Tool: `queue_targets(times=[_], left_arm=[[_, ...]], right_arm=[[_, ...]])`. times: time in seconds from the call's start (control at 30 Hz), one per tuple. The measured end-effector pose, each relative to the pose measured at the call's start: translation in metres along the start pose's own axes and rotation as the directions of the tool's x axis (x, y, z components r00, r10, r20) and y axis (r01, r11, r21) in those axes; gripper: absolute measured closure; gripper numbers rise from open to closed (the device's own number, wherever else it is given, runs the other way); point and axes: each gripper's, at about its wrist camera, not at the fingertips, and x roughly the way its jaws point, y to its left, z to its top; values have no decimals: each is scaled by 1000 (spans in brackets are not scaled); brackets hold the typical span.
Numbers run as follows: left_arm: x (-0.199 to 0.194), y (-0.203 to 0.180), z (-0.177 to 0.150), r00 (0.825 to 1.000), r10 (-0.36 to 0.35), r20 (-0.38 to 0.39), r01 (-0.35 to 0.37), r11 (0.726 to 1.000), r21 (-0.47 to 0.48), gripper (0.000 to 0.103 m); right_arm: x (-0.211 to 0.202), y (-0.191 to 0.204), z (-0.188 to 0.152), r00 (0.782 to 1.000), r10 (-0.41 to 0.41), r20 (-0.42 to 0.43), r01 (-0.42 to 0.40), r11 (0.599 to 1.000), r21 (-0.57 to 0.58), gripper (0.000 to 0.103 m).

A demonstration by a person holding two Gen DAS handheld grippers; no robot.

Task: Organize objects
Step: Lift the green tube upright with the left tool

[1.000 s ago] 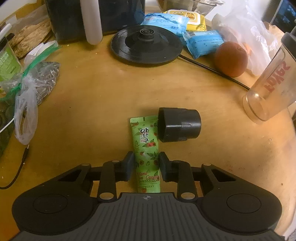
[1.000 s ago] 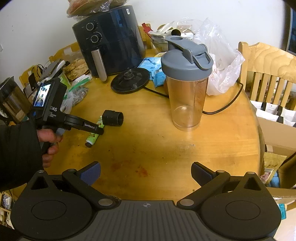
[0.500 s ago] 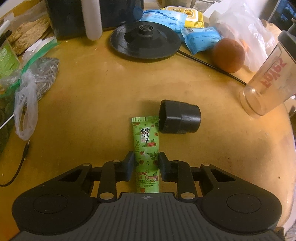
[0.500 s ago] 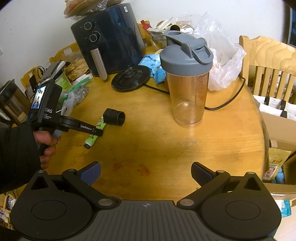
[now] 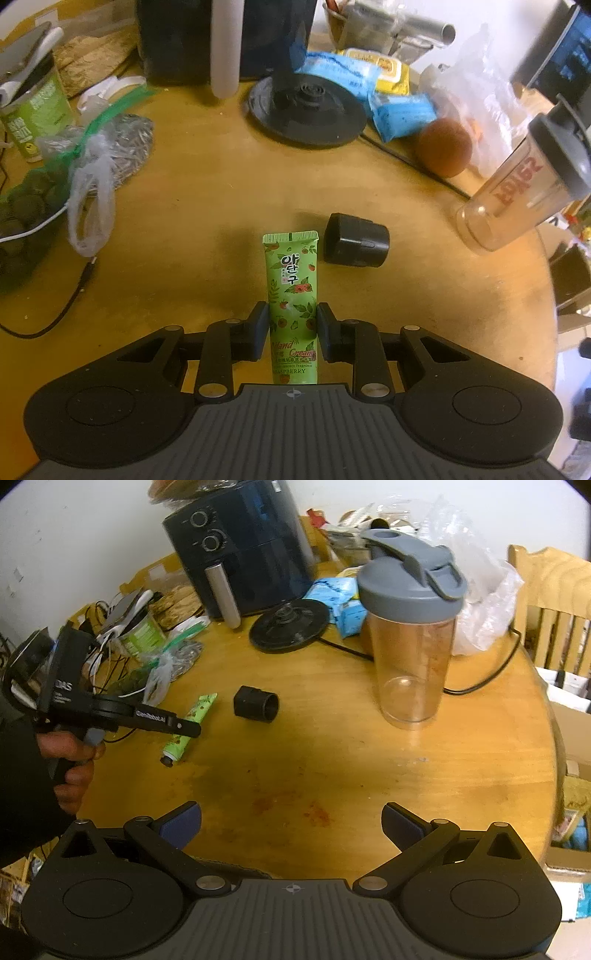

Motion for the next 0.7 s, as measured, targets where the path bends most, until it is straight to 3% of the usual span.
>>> queue_targets(times=[0.7], left_arm=[[-86, 15, -26, 993, -59, 105, 68, 995, -78, 75]], right_arm=[[34, 21, 38, 1000, 8, -22, -13, 969, -247, 0]])
